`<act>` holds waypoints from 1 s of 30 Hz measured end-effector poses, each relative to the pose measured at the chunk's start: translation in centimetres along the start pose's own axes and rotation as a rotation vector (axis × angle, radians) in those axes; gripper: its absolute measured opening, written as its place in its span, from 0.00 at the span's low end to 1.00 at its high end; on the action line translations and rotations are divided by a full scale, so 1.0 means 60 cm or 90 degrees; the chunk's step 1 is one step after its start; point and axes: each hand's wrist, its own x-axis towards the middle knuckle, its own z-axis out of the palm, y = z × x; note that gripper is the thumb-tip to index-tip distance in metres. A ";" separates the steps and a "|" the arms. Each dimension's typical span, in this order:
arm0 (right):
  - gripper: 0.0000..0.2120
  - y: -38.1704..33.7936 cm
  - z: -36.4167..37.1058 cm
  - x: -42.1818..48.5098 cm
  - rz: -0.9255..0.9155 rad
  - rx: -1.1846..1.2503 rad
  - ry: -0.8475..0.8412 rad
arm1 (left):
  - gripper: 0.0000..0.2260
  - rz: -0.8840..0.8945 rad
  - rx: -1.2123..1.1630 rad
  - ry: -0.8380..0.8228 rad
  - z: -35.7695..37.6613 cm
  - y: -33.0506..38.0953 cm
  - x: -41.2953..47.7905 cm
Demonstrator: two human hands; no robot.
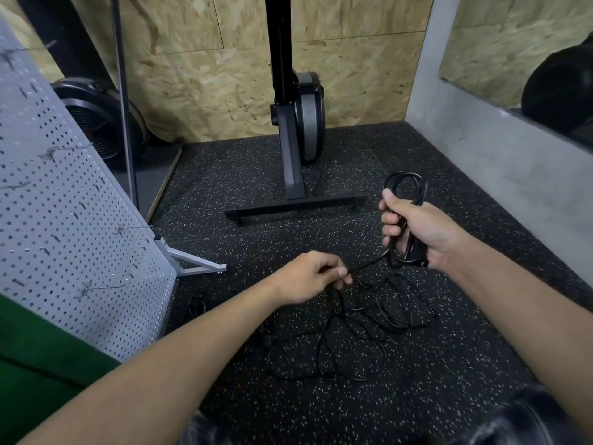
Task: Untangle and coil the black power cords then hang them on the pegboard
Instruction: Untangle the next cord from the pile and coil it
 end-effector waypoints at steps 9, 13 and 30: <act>0.13 0.005 -0.001 -0.001 0.013 0.023 0.019 | 0.10 0.100 0.020 0.067 0.014 0.039 -0.001; 0.12 0.002 -0.009 -0.002 0.047 -0.023 0.029 | 0.09 0.142 -0.006 0.109 -0.003 0.048 -0.003; 0.23 0.014 0.014 -0.028 0.236 -0.166 -0.192 | 0.11 0.220 -0.001 0.239 -0.013 0.071 -0.007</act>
